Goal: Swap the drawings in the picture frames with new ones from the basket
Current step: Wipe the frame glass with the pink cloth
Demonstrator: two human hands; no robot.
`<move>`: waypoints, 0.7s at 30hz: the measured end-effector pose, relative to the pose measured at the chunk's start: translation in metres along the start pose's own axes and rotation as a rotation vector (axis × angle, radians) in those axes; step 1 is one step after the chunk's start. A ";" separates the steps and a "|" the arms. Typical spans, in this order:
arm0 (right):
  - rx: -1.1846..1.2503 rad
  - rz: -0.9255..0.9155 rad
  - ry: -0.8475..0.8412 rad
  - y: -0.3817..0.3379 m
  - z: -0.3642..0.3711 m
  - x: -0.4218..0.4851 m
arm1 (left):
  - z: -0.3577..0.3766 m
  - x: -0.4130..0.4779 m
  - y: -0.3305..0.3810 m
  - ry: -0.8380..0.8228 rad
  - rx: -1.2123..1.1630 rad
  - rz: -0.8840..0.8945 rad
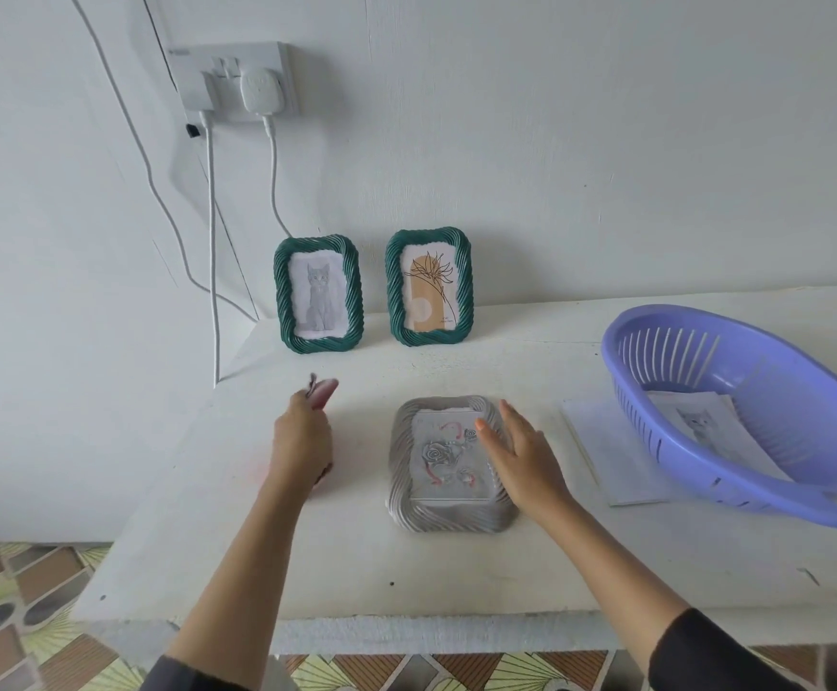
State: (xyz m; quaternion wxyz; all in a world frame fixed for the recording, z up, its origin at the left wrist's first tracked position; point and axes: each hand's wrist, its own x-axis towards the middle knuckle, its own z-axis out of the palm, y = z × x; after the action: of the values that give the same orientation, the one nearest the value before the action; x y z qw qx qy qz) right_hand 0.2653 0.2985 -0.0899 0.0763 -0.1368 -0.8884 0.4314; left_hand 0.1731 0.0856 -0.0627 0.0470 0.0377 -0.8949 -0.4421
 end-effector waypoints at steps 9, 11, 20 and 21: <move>0.901 0.039 -0.173 -0.068 0.004 0.007 | 0.029 -0.074 0.098 -0.560 -0.618 0.100; 0.957 0.090 -0.036 -0.062 0.001 0.014 | 0.036 -0.063 0.093 -0.613 -0.840 -0.017; -0.190 -0.371 0.162 -0.031 -0.021 0.043 | 0.067 -0.015 -0.003 -0.278 0.269 0.284; -0.308 -0.373 0.054 -0.026 -0.016 0.046 | 0.072 -0.015 -0.010 -0.295 0.331 0.298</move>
State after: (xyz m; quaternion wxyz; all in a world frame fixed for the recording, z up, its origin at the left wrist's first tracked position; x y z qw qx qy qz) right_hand 0.2213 0.3090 -0.0593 0.1564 0.0082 -0.9513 0.2655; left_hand 0.1797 0.1378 -0.1152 -0.0262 -0.1520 -0.9480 -0.2785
